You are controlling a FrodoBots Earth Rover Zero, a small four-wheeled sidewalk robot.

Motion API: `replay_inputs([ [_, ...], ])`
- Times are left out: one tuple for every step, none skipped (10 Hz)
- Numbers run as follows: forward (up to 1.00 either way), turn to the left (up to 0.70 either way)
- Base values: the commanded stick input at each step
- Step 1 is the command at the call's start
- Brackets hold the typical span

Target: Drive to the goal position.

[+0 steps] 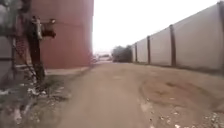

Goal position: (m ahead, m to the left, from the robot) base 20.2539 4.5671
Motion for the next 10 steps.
replay_inputs([
  [0.85, 0.01],
  [0.85, 0.01],
  [0.85, 0.01],
  [0.85, 0.0],
  [0.85, -0.03],
  [0.85, -0.17],
  [0.85, -0.15],
  [0.85, 0.01],
  [0.85, 0.01],
  [0.85, 0.01],
])
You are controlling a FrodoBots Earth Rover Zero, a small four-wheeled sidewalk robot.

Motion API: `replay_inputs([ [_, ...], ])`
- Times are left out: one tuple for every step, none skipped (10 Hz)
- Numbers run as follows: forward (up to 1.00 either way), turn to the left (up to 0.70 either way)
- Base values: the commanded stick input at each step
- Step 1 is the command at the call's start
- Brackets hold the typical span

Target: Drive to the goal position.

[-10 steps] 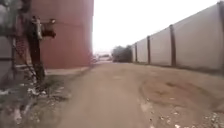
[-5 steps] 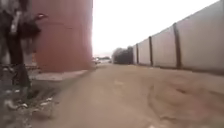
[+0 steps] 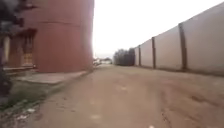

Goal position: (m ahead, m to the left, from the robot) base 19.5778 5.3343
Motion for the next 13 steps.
replay_inputs([
  [0.85, 0.01],
  [0.85, 0.01],
  [0.85, 0.01],
  [0.85, 0.01],
  [0.85, 0.01],
  [0.85, 0.01],
  [0.85, 0.02],
  [0.85, 0.03],
  [0.85, 0.03],
  [0.85, 0.04],
  [0.85, 0.23],
  [0.85, 0.32],
  [0.85, 0.19],
])
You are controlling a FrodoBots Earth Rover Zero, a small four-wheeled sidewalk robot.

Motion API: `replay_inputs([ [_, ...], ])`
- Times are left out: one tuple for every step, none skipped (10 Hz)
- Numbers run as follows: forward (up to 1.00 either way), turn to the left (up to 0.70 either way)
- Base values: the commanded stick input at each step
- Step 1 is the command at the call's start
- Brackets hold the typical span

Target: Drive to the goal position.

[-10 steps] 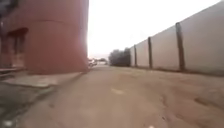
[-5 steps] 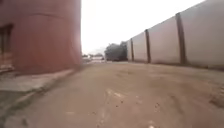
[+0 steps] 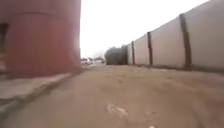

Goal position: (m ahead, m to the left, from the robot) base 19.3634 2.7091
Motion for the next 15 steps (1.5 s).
replay_inputs([
  [0.85, 0.07],
  [0.85, 0.01],
  [0.85, 0.01],
  [0.85, 0.01],
  [0.85, 0.01],
  [0.85, 0.01],
  [0.85, 0.01],
  [0.85, 0.01],
  [0.85, 0.01],
  [0.85, 0.01],
  [0.85, 0.01],
  [0.85, 0.01],
  [0.85, 0.01],
  [0.85, -0.01],
  [0.85, -0.11],
])
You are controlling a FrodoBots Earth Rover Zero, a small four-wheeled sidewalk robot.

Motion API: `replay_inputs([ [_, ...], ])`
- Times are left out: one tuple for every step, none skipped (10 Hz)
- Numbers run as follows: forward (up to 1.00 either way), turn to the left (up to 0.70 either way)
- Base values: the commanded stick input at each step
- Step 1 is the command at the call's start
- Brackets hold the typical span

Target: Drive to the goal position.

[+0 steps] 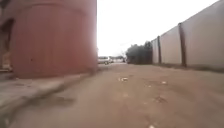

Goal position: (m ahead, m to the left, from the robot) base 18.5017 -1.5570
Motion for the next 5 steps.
replay_inputs([
  [0.85, -0.21],
  [0.85, 0.01],
  [0.85, 0.01],
  [0.85, 0.01],
  [0.85, 0.01],
])
